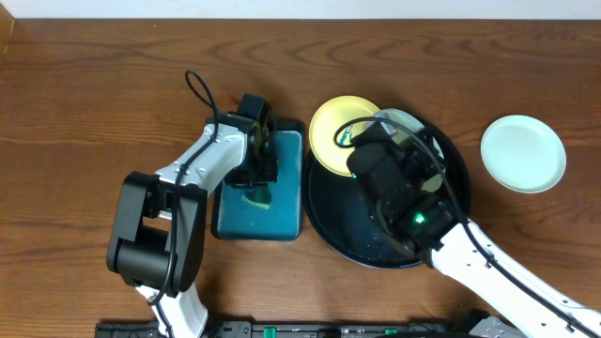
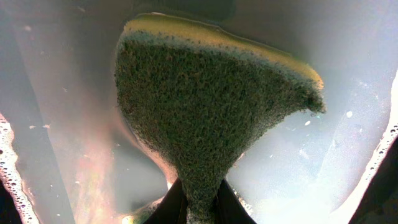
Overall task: Clean dirty plates on tray and stack at the side
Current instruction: 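Stack the light blue plate onto the pale green plate at right, then release the plate and move the right gripper to the yellow plate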
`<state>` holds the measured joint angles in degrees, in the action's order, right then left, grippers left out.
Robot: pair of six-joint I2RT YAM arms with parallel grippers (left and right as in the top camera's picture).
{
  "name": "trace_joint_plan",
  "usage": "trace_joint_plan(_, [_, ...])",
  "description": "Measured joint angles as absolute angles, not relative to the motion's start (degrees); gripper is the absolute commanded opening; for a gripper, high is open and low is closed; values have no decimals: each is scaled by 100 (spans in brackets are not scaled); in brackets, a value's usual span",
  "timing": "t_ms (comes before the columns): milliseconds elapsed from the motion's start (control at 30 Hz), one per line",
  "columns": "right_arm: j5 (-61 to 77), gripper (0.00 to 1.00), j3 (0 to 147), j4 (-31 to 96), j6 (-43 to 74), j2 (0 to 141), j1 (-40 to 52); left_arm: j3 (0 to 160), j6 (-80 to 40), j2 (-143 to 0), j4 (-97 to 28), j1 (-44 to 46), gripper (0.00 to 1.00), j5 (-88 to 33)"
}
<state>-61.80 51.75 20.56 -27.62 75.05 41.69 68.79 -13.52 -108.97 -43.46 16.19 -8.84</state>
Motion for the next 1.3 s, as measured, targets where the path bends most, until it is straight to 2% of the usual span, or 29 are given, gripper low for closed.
trace_joint_plan(200, [-5144, 1, 5181, 3363, -266, 7507, 3597, 6879, -1352, -10897, -4344, 1619, 10, -886])
trace_joint_plan(300, [-4130, 1, 5179, 3494, 812, 7507, 2864, 6879, -1352, -10897, -4344, 1619, 10, -884])
trace_joint_plan(433, [-2757, 1, 5179, 3494, 1616, 7511, 1693, 6879, -1352, -10897, -4344, 1619, 11, -884])
trace_joint_plan(733, [-493, 1, 5179, 3540, 2429, 7511, -963, 6879, -1352, -10897, -4346, 1619, 10, -884])
trace_joint_plan(1067, [548, 1, 5179, 3680, 2884, 7721, -3262, 6879, -1352, -10897, -4346, 1619, 11, -884])
trace_joint_plan(1300, [1566, 1, 5181, 2939, 3100, 8527, -3813, 6879, -1352, -10897, -4346, 1619, 10, -884])
